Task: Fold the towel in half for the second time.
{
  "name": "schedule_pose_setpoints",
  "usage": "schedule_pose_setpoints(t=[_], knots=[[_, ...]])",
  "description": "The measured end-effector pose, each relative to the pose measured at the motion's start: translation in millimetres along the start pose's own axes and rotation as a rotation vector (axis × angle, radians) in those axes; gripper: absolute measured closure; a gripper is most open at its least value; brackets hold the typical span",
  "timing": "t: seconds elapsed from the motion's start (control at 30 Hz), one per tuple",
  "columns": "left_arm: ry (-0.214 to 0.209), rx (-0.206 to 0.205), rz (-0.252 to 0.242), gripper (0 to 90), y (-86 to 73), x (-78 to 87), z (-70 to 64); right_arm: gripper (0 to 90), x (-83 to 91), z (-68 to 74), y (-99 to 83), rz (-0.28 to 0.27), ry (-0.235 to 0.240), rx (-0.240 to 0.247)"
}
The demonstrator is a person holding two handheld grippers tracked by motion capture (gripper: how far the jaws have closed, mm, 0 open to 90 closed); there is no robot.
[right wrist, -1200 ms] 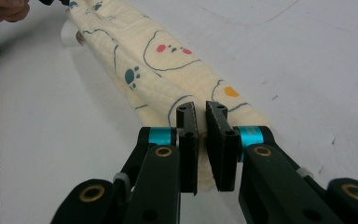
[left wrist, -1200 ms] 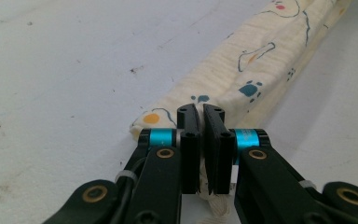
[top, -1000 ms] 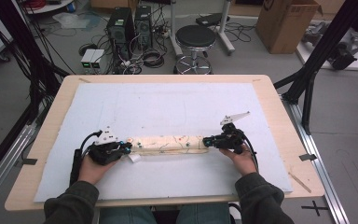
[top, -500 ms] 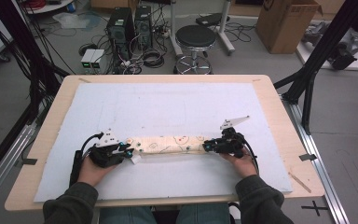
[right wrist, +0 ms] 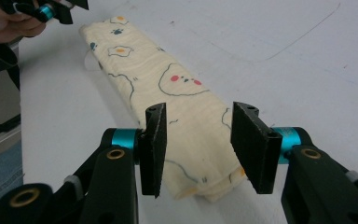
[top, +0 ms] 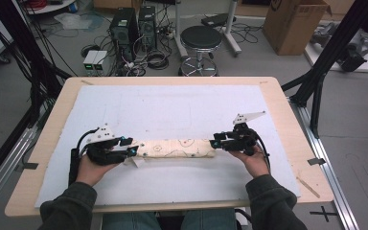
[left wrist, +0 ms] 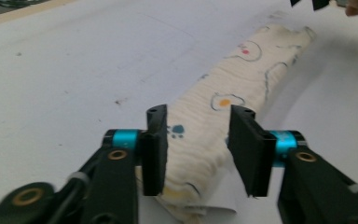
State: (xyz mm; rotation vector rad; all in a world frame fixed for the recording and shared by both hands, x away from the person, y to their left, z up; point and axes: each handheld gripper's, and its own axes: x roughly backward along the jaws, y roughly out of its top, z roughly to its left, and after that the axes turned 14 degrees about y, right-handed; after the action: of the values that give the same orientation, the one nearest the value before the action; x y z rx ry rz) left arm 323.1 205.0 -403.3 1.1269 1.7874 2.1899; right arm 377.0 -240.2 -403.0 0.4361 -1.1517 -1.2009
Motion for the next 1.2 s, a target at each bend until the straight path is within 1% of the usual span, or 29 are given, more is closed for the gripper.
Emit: schedule_pose_setpoints(t=[0.03, 0.07, 0.1, 0.13, 0.17, 0.2, 0.23, 0.27, 0.3, 0.33, 0.37, 0.4, 0.43, 0.47, 0.5, 0.53, 0.57, 0.7, 0.77, 0.83, 0.9, 0.97, 1.03, 1.1, 1.2], knots=[[0.002, 0.008, 0.004, 67.5, 0.8, -3.8, 1.1, 55.8, -3.4, -0.2, 0.7, 0.006, 0.007, -0.001], [-0.006, 0.019, 0.010, 70.9, 0.5, -8.0, 1.3, 55.8, -7.6, -0.2, 1.1, 0.015, 0.013, 0.007], [-0.011, 0.020, 0.024, 73.9, -0.3, -12.9, 0.6, 55.5, -12.3, 0.4, 1.4, 0.030, 0.019, 0.008], [-0.012, 0.005, 0.054, 75.3, -1.2, -17.6, -0.8, 54.5, -16.9, 0.7, 1.5, 0.049, 0.023, 0.016], [-0.016, -0.022, 0.088, 75.2, -3.2, -22.6, -3.4, 53.0, -21.2, 0.7, 1.3, 0.068, 0.022, 0.025], [-0.022, -0.037, 0.106, 75.1, -4.6, -25.0, -5.0, 51.1, -25.2, 0.4, 0.9, 0.094, 0.026, 0.033], [-0.027, -0.053, 0.124, 74.4, -6.2, -27.5, -6.7, 49.1, -27.6, 0.1, 0.5, 0.104, 0.026, 0.036], [-0.032, -0.057, 0.135, 72.7, -8.2, -28.9, -8.5, 46.7, -30.2, -0.2, 0.1, 0.123, 0.019, 0.044], [-0.035, -0.073, 0.149, 71.7, -9.8, -29.8, -8.6, 45.2, -32.5, 0.1, -0.7, 0.136, 0.012, 0.047], [-0.028, -0.075, 0.157, 71.0, -11.8, -30.5, -9.5, 44.2, -34.4, -1.0, -1.6, 0.147, 0.007, 0.057], [-0.027, -0.072, 0.163, 70.6, -14.1, -30.6, -9.5, 43.6, -36.0, -1.2, -2.4, 0.164, 0.003, 0.053], [-0.029, -0.077, 0.177, 69.4, -15.5, -31.0, -8.4, 43.1, -37.6, -1.8, -3.4, 0.183, -0.013, 0.067], [-0.024, -0.075, 0.187, 67.5, -16.3, -31.2, -8.7, 42.9, -38.9, -1.3, -5.0, 0.195, -0.027, 0.068], [-0.023, -0.089, 0.192, 66.3, -16.5, -30.7, -8.5, 42.9, -39.6, -1.6, -6.7, 0.200, -0.031, 0.065], [-0.021, -0.085, 0.189, 65.8, -16.7, -30.4, -9.1, 42.7, -40.4, -2.3, -8.6, 0.207, -0.037, 0.067], [-0.022, -0.090, 0.191, 65.2, -16.5, -30.2, -9.0, 42.7, -41.2, -2.7, -10.7, 0.222, -0.049, 0.072], [-0.016, -0.094, 0.196, 64.5, -16.6, -30.0, -8.9, 42.9, -41.5, -3.0, -11.9, 0.226, -0.049, 0.081], [-0.004, -0.109, 0.204, 64.5, -18.0, -31.0, -9.1, 44.3, -40.9, -1.7, -14.5, 0.231, -0.075, 0.100], [0.002, -0.106, 0.203, 65.1, -18.2, -31.4, -9.4, 44.5, -39.5, -2.0, -14.5, 0.235, -0.088, 0.111], [0.004, -0.110, 0.208, 65.2, -18.3, -31.6, -8.0, 44.4, -36.6, -2.9, -14.6, 0.221, -0.097, 0.101], [-0.001, -0.105, 0.213, 65.0, -18.5, -32.2, -7.3, 44.4, -33.4, -5.0, -16.0, 0.213, -0.107, 0.098], [-0.002, -0.100, 0.211, 64.2, -18.6, -32.5, -7.8, 44.3, -30.7, -6.9, -17.5, 0.213, -0.106, 0.086], [-0.009, -0.089, 0.199, 59.9, -17.3, -30.6, -7.0, 41.8, -29.1, -8.2, -18.6, 0.227, -0.118, 0.080], [-0.025, -0.059, 0.160, 56.6, -15.2, -25.1, -4.5, 42.2, -27.9, -9.9, -19.4, 0.227, -0.106, 0.064], [-0.016, -0.005, 0.110, 55.9, -11.4, -18.0, 5.0, 44.6, -21.7, -6.8, -14.5, 0.175, -0.104, 0.082]])
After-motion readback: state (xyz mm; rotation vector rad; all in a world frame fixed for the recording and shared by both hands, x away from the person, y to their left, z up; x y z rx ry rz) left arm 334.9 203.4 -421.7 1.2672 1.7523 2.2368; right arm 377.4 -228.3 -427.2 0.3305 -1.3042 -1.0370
